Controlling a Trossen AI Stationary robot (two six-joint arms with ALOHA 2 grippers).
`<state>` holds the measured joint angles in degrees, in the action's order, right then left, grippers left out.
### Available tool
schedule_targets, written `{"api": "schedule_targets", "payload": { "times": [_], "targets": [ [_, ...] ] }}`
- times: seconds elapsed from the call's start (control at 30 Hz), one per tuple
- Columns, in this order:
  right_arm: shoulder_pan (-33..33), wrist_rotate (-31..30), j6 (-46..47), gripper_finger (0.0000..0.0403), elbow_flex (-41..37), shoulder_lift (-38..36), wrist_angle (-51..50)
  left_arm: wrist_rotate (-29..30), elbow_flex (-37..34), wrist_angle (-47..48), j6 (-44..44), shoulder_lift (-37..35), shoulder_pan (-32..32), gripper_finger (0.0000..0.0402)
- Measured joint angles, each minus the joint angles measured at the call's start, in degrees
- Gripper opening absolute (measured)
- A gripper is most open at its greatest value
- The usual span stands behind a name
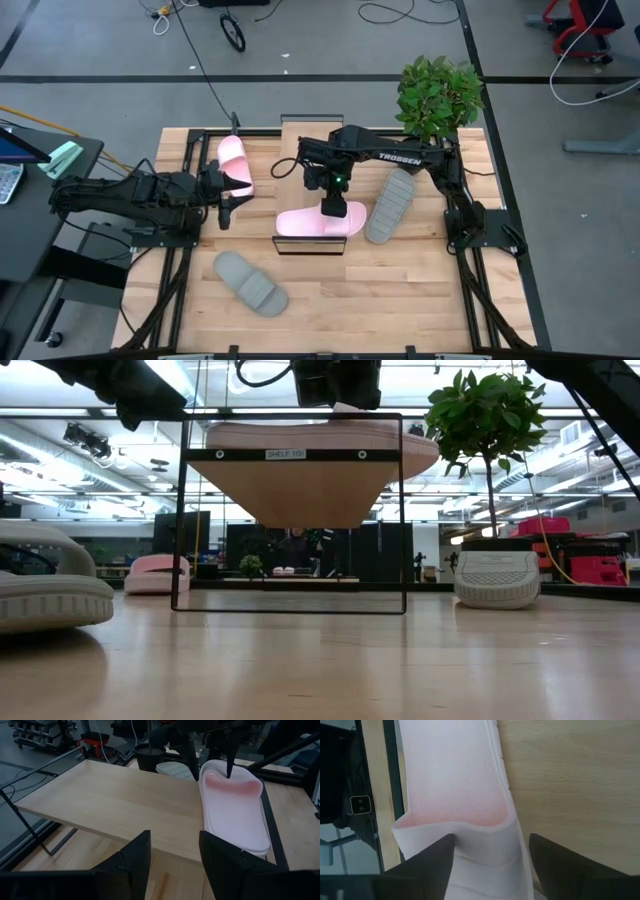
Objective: Pick and place slides into the shelf
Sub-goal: Put the bottom pink slides on top of the shelf, then put the pink slides on top of the shelf
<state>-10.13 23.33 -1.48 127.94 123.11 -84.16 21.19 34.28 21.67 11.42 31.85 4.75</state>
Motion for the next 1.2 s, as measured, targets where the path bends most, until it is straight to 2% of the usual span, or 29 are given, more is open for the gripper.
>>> {"api": "schedule_targets", "payload": {
  "times": [0.47,1.03,1.2],
  "targets": [
    [-0.3,-0.4,0.0,0.028,0.0,0.0,0.0,0.0,0.0,0.1,0.4,0.0,0.0,0.0172],
    [-0.2,-1.9,2.9,0.028,-0.1,-5.3,-1.1,0.1,0.0,1.5,0.9,0.0,0.0,0.0172],
    [0.2,-2.5,4.8,0.0277,-0.1,-8.7,-3.0,4.2,0.0,2.4,-1.2,0.0,-0.4,0.0172]
  ]
}}
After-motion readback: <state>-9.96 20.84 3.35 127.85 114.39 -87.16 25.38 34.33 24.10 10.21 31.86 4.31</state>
